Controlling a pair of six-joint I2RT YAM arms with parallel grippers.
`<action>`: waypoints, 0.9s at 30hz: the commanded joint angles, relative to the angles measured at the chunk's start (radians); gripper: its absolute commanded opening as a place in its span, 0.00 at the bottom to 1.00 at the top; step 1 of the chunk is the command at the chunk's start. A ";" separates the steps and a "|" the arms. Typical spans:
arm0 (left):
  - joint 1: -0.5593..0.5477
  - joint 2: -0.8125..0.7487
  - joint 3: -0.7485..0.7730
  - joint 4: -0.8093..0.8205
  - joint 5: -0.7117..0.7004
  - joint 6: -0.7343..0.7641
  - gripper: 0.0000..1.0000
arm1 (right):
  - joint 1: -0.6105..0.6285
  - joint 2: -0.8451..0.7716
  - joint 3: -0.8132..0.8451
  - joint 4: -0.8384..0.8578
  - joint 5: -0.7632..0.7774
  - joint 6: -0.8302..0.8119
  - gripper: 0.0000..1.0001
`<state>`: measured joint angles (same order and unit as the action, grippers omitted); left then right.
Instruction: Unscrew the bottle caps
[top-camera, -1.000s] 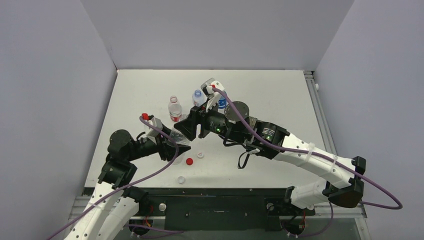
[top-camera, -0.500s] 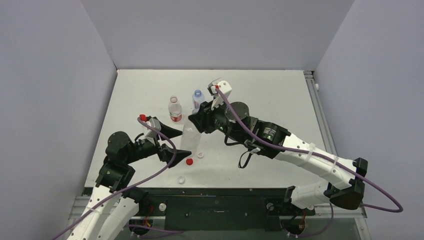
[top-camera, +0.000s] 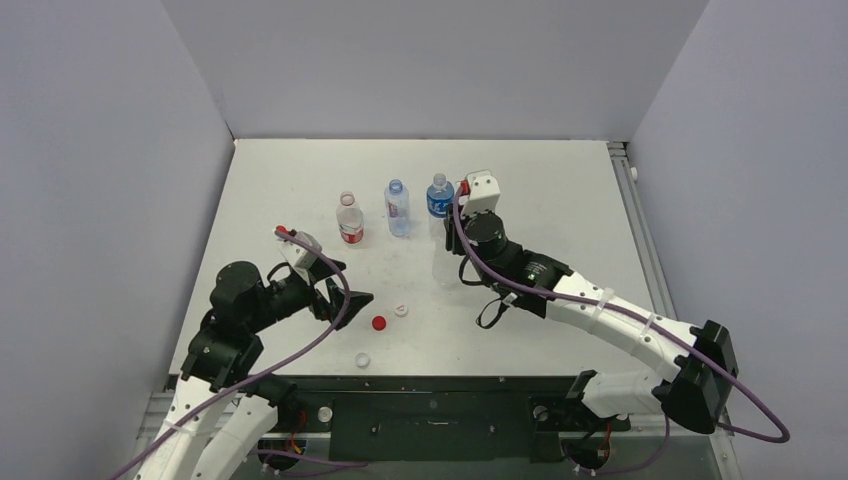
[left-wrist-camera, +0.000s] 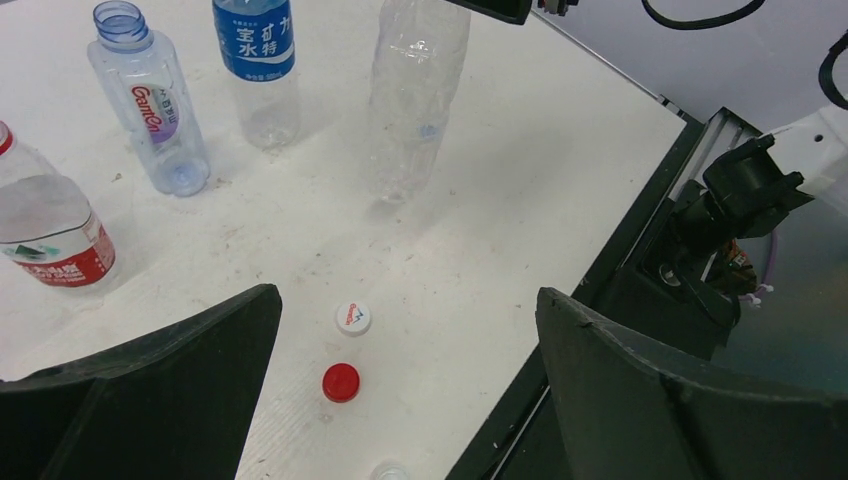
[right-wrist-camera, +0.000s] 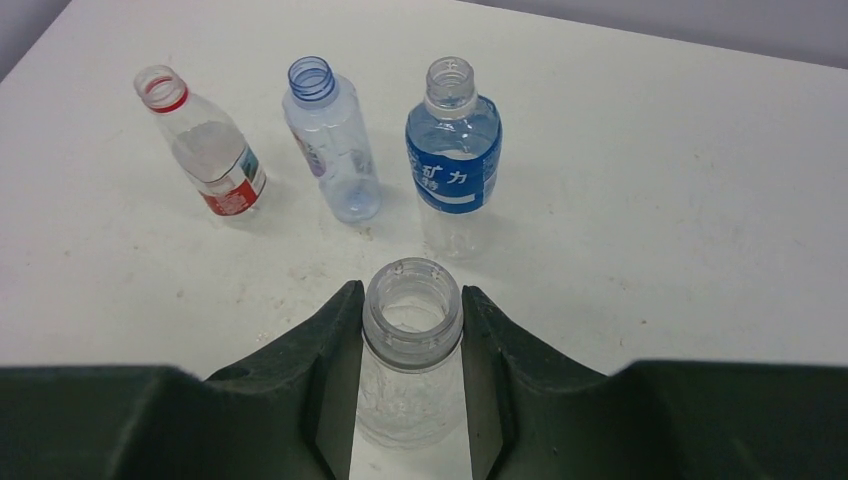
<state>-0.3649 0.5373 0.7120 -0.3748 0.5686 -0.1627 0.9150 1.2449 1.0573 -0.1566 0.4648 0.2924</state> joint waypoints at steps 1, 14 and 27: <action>0.003 -0.025 0.060 -0.042 -0.060 0.026 0.96 | -0.015 0.046 -0.038 0.162 0.051 -0.007 0.00; 0.003 0.007 0.085 -0.102 -0.140 0.033 0.96 | 0.008 0.139 -0.124 0.218 0.090 0.010 0.00; 0.003 -0.013 0.084 -0.094 -0.150 0.046 0.97 | 0.012 0.120 -0.127 0.196 0.082 0.026 0.58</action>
<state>-0.3649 0.5377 0.7528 -0.4782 0.4362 -0.1349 0.9180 1.3865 0.9310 0.0200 0.5278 0.3073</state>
